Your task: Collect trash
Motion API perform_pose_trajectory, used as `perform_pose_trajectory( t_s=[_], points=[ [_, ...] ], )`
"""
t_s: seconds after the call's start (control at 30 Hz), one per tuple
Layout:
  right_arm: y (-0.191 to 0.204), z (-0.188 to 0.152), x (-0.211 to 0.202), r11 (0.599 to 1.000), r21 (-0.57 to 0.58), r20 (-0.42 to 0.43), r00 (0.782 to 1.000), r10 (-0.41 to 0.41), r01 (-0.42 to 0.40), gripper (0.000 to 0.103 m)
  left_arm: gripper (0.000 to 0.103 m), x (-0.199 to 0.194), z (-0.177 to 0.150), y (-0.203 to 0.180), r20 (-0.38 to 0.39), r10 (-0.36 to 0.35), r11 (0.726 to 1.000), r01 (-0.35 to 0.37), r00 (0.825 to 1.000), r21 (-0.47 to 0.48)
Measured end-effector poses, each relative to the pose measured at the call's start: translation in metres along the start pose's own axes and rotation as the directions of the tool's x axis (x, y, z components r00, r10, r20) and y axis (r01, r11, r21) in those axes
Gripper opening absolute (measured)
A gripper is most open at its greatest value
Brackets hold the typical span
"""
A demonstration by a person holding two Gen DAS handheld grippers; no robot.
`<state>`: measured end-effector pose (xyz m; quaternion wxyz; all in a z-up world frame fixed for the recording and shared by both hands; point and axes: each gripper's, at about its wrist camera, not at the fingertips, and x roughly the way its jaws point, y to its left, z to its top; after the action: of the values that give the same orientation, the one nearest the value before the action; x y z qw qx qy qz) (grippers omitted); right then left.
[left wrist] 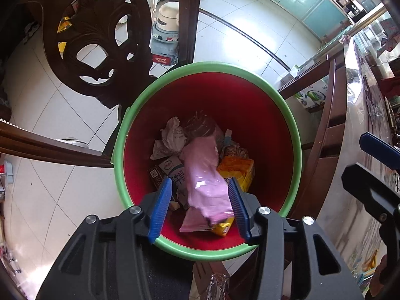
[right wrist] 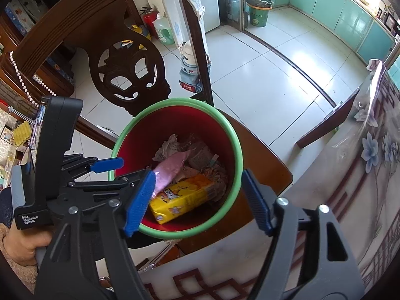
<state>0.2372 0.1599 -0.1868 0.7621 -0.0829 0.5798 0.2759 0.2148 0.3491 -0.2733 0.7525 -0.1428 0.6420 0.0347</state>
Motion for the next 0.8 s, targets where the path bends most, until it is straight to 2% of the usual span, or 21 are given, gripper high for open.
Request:
perform_pose_trajectory(
  t_s=[0.1,0.2,0.27,0.43,0.5,0.57,0.67,0.73,0.8],
  points=[
    [-0.001,-0.001,-0.001,1.0,0.003,0.001,1.0,-0.003,0.003,0.07,0.054,0.001,-0.001,0.001,-0.004,-0.004,1.0,0.004,1.0,-0.014],
    [-0.003,-0.004,-0.007,1.0,0.009,0.008,1.0,-0.007,0.007,0.075,0.058,-0.001,-0.002,-0.003,0.004,-0.011,1.0,0.011,1.0,-0.022],
    [-0.007,-0.009,-0.014,1.0,0.02,0.019,1.0,-0.016,0.016,0.076,0.063,-0.002,-0.004,-0.009,0.009,-0.013,1.0,0.013,1.0,-0.011],
    [-0.02,-0.027,-0.038,0.997,0.066,0.056,0.998,-0.039,0.036,0.084,0.069,-0.006,-0.017,-0.027,0.033,-0.02,0.999,0.019,0.999,0.027],
    [-0.026,-0.037,-0.052,0.995,0.083,0.079,0.995,-0.053,0.047,0.089,0.07,-0.013,-0.025,-0.035,0.065,-0.028,0.999,0.026,0.998,0.036],
    [-0.031,-0.049,-0.068,0.993,0.099,0.105,0.992,-0.069,0.058,0.092,0.07,-0.025,-0.034,-0.047,0.128,-0.019,0.997,0.01,0.992,0.073],
    [-0.039,-0.069,-0.094,0.989,0.119,0.137,0.985,-0.103,0.087,0.093,0.07,-0.046,-0.05,-0.069,0.229,0.003,0.989,-0.037,0.973,0.145],
    [-0.046,-0.086,-0.114,0.985,0.134,0.153,0.98,-0.125,0.105,0.098,0.072,-0.062,-0.062,-0.085,0.274,-0.017,0.983,-0.034,0.961,0.182],
    [-0.053,-0.099,-0.13,0.98,0.153,0.168,0.974,-0.151,0.126,0.098,0.076,-0.076,-0.069,-0.097,0.302,-0.05,0.98,-0.012,0.952,0.199]
  ],
)
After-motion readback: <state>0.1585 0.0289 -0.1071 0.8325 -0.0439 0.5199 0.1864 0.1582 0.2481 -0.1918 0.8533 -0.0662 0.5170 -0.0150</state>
